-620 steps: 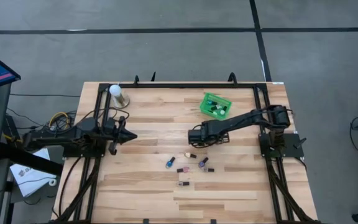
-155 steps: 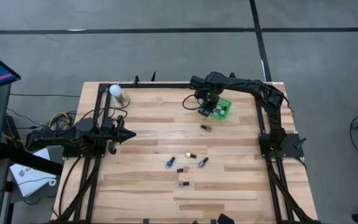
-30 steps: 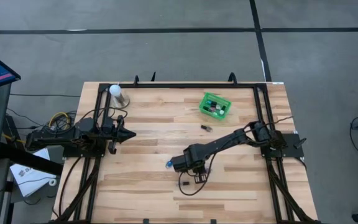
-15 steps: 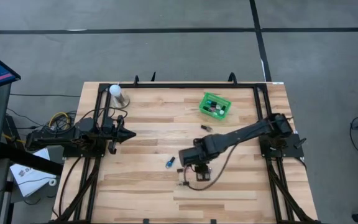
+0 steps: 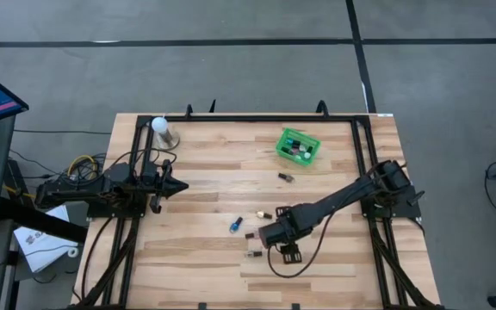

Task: Pick & Place Nail Polish
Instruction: Put the purple nail polish into the green bin, then put the brown nail polish into the green bin

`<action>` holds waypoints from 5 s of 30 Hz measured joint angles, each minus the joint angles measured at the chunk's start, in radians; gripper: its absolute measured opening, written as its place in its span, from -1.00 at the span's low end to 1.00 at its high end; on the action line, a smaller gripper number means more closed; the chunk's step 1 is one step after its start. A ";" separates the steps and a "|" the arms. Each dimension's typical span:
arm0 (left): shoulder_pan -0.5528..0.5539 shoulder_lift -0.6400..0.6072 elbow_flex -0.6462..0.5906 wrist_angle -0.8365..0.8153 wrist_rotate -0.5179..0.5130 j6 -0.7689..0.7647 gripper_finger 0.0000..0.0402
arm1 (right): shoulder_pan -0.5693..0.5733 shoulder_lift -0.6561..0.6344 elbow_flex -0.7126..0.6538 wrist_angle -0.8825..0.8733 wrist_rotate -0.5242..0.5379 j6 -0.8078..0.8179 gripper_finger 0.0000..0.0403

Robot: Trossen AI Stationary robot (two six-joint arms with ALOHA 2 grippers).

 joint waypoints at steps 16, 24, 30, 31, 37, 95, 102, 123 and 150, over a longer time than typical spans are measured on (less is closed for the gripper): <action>0.000 0.000 0.000 0.000 0.000 0.000 -0.96 | -0.009 0.026 -0.152 0.185 0.013 0.027 0.11; 0.000 0.000 0.000 0.000 0.000 0.000 -0.96 | -0.016 0.029 -0.154 0.181 0.034 0.028 -0.61; 0.000 0.000 0.000 0.000 0.000 0.000 -0.96 | -0.027 0.030 -0.153 0.179 0.027 0.080 -0.78; 0.000 0.000 0.000 0.000 0.000 0.000 -0.96 | -0.032 0.030 -0.150 0.177 0.026 0.101 -0.78; 0.000 0.000 0.000 0.000 0.000 0.000 -0.96 | -0.048 -0.014 -0.131 0.177 0.022 0.134 -0.78; 0.000 0.000 0.000 0.007 0.000 0.000 -0.96 | -1.015 -0.133 -0.214 0.111 0.182 -0.497 -0.46; 0.000 0.000 0.000 0.007 0.000 0.000 -0.96 | -0.997 -0.139 -0.084 -0.026 0.174 -0.437 -0.02; 0.000 0.000 0.000 0.008 0.000 0.000 -0.96 | -0.628 -0.140 -0.079 -0.010 0.013 -0.210 0.00; 0.000 0.000 0.000 0.007 0.000 0.000 -0.96 | -0.644 -0.020 -0.250 0.202 0.007 -0.209 -0.23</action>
